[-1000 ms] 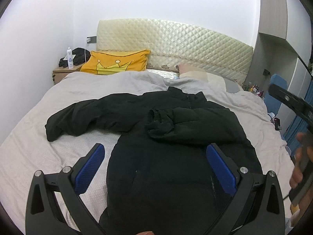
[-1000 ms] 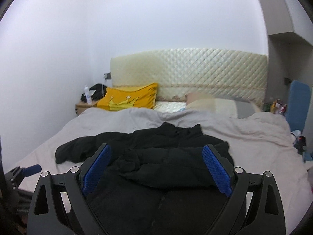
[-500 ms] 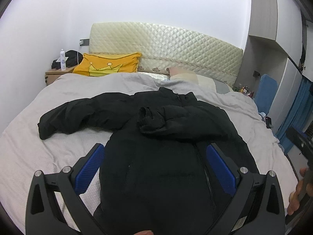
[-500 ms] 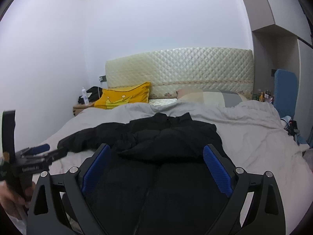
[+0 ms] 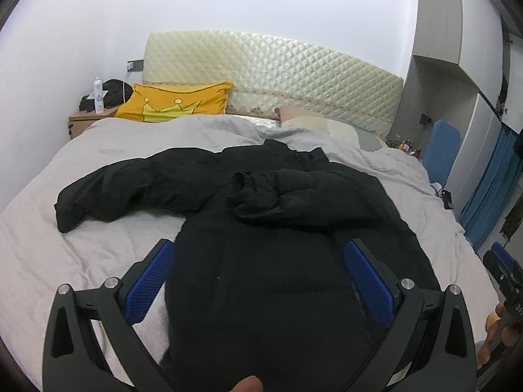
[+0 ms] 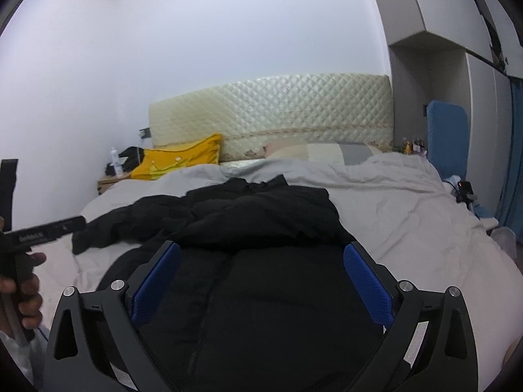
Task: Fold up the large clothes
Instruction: 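Open the right tool to release the sleeve onto the jacket, then reach the left tool to the other sleeve cuff and grasp it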
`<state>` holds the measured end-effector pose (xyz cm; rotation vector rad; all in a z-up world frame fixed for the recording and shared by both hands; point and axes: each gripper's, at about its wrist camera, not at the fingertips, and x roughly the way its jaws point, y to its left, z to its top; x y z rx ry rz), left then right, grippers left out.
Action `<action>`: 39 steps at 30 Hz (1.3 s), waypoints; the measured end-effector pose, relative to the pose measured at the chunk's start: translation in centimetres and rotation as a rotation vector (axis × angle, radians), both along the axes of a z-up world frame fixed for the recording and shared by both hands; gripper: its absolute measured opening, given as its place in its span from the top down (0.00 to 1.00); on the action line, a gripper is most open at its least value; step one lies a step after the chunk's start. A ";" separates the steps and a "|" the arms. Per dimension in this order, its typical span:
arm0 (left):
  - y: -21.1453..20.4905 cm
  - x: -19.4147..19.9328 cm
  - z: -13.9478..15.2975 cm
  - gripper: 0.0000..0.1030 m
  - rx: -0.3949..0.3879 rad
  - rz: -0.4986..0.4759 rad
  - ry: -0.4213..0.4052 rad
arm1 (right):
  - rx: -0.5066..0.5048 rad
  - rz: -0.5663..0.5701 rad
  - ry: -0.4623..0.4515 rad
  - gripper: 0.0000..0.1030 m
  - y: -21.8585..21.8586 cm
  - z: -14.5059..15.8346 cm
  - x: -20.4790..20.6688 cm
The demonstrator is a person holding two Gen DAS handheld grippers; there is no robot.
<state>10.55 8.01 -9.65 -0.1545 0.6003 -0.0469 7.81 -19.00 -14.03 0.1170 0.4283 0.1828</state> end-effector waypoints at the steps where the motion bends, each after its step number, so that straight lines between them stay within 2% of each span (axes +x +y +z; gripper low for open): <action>1: 0.3 0.2 0.1 0.00 0.001 0.003 0.000 | 0.004 0.000 0.005 0.02 -0.1 -0.3 0.2; 4: 1.9 1.4 0.6 0.00 0.001 0.027 0.003 | 0.010 -0.008 0.020 0.02 -0.5 -1.0 0.5; 11: 8.3 5.5 0.4 0.00 -0.047 0.082 0.080 | 0.026 -0.004 0.019 0.01 -0.4 -1.6 0.6; 22: 19.2 10.6 -5.4 0.00 -0.211 0.218 0.238 | 0.015 -0.018 0.056 0.00 0.1 -2.6 2.2; 29: 26.0 11.6 -10.6 0.00 -0.421 0.323 0.276 | 0.017 -0.037 0.083 0.00 0.4 -3.1 3.1; 33: 29.7 11.7 -13.7 0.00 -0.612 0.394 0.273 | 0.024 -0.043 0.109 0.00 0.6 -3.6 3.7; 39: 33.0 12.1 -17.4 0.00 -0.857 0.439 0.231 | 0.036 -0.049 0.149 0.00 1.0 -4.5 4.9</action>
